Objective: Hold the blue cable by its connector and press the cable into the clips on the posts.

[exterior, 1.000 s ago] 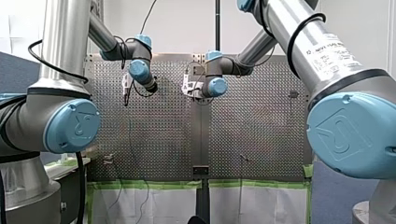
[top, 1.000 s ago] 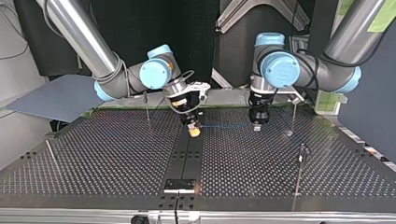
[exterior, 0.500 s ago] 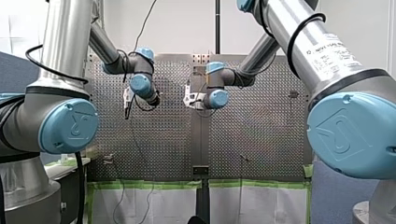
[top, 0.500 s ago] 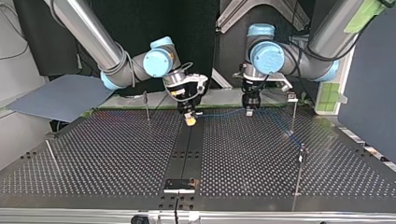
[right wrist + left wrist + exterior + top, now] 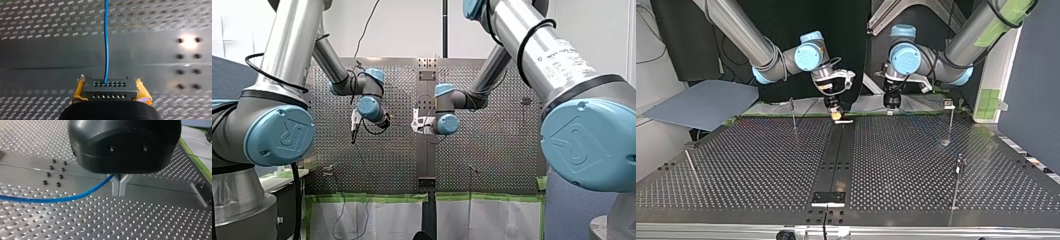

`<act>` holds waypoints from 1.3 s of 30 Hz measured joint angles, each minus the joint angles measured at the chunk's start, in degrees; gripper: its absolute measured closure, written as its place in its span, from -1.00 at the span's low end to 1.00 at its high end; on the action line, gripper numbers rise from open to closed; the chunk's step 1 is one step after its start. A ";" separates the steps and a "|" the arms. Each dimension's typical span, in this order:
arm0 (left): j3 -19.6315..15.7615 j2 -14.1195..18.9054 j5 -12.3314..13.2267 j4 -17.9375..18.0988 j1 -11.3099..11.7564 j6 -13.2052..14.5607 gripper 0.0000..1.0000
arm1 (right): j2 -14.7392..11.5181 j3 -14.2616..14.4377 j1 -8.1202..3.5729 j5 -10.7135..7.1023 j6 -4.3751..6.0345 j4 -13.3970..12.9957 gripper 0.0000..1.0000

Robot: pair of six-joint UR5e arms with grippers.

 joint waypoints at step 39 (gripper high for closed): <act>-0.01 -11.25 -2.77 11.24 -9.97 -5.05 1.00 | 3.94 19.40 -5.47 2.25 1.29 -15.48 1.00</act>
